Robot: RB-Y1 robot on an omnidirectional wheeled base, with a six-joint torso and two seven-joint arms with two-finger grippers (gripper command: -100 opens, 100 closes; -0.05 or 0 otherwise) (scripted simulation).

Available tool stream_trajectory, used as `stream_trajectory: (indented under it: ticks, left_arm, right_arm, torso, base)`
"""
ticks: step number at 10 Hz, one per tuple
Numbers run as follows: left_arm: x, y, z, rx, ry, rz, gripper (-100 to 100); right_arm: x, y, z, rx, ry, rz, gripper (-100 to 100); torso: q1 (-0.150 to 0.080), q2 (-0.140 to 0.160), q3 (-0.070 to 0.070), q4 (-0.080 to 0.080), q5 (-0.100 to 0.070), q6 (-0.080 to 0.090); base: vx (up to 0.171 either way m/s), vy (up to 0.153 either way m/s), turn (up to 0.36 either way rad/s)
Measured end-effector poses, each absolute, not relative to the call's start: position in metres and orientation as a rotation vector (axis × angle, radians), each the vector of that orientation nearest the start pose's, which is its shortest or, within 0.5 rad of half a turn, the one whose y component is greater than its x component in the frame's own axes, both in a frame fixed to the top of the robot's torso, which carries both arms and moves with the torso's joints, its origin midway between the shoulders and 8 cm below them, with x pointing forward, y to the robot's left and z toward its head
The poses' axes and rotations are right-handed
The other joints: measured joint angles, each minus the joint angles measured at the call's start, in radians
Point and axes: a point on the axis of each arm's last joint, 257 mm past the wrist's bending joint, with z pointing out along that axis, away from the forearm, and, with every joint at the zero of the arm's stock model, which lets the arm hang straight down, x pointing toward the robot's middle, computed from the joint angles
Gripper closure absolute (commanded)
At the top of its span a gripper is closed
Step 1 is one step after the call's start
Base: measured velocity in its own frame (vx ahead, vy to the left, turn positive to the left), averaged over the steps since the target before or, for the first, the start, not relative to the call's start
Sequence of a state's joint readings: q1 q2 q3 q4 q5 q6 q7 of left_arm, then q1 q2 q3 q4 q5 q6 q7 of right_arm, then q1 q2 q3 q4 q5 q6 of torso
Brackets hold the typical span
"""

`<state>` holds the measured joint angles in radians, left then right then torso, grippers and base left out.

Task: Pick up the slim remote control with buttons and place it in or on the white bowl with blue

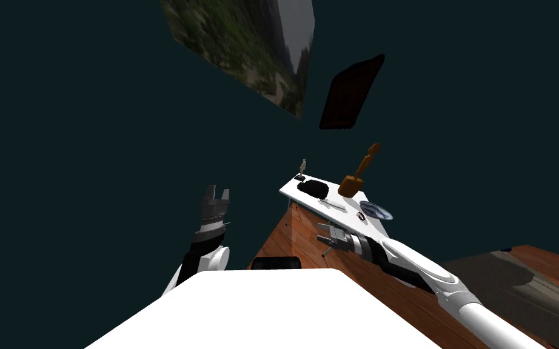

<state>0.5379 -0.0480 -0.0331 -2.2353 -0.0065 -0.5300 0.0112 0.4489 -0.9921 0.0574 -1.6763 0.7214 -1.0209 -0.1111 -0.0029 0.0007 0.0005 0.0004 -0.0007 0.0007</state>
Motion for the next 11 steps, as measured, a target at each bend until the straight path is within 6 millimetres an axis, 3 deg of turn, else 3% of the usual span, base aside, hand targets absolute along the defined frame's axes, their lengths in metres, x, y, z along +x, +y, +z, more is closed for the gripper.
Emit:
stream_trajectory:
  ticks: [4,6,11]
  left_arm:
    - [0.345,0.278,-0.002,-0.735,0.604,-1.315,0]
    - [0.345,0.278,-0.002,-0.735,0.604,-1.315,0]
    - [0.345,0.278,-0.002,-0.736,0.604,-1.315,0]
  right_arm:
    - [0.267,-0.309,-0.290,-0.751,2.079,0.895,-100]
    - [0.260,-0.342,-0.305,-0.788,2.172,0.841,-100]
    - [0.245,-0.411,-0.317,-0.845,2.385,0.696,-100]
  torso:
    - [-0.001,0.000,0.000,0.000,0.000,0.000]
    - [-0.001,-0.001,-0.001,0.000,0.000,0.000]
    - [-0.002,-0.002,-0.001,0.000,-0.001,0.002]
  base:
    - [-0.036,-0.007,0.285]
    - [-0.024,-0.006,0.244]
    - [-0.022,-0.015,0.259]
